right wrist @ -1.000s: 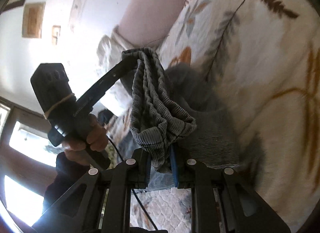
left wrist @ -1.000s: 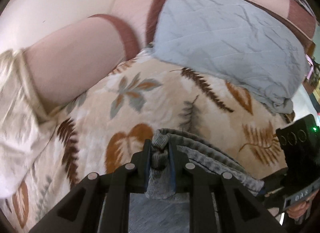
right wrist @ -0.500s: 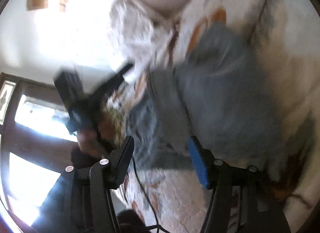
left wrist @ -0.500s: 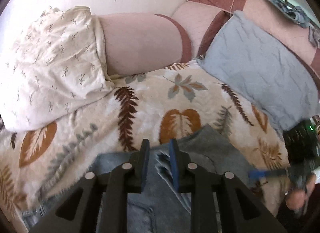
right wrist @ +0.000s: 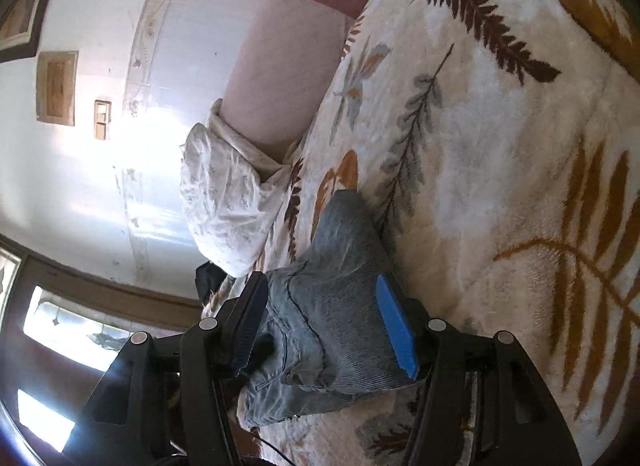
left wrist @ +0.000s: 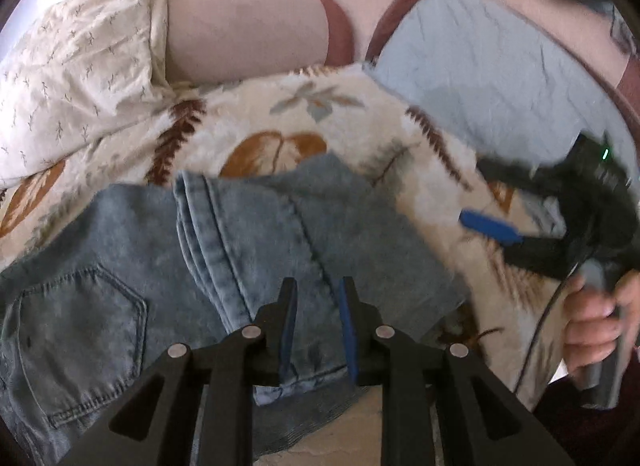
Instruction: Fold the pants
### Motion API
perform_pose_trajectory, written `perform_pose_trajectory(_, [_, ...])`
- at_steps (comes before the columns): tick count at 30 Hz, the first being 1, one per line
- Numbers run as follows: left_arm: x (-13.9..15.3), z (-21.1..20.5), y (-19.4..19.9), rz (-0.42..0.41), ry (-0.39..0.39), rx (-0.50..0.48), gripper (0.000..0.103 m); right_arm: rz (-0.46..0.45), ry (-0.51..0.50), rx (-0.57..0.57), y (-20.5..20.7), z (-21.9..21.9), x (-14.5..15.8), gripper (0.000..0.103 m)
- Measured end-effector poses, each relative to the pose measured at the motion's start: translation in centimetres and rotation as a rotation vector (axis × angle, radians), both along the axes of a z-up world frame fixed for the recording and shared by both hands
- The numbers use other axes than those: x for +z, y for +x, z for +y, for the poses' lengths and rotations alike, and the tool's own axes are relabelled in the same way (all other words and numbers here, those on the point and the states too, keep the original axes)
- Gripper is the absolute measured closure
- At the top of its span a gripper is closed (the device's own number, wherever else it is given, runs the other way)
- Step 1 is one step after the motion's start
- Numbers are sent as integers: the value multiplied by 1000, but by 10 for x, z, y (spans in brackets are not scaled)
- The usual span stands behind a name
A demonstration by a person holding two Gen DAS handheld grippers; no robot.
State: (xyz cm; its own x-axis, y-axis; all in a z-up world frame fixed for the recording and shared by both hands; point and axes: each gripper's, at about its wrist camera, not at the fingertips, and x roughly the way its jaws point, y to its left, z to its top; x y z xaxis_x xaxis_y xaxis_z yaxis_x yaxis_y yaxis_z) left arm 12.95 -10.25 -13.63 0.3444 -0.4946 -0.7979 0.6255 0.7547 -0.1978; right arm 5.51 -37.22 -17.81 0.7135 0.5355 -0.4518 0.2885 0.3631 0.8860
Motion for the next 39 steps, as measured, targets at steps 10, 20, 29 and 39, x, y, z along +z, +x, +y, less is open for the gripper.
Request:
perform_pose_trajectory(10, [-33, 21, -26, 105, 73, -38, 83, 6, -8, 51, -2, 11, 6, 46])
perform_pose_trajectory(20, [8, 85, -37, -34, -136, 139, 83, -3, -57, 100, 5, 29, 10, 46])
perform_pose_trajectory(29, [9, 226, -73, -76, -243, 582, 82, -24, -90, 169, 15, 64, 13, 46])
perform_pose_trajectory(39, [16, 233, -79, -185, -146, 595, 75, -87, -165, 357, 64, 141, 17, 47])
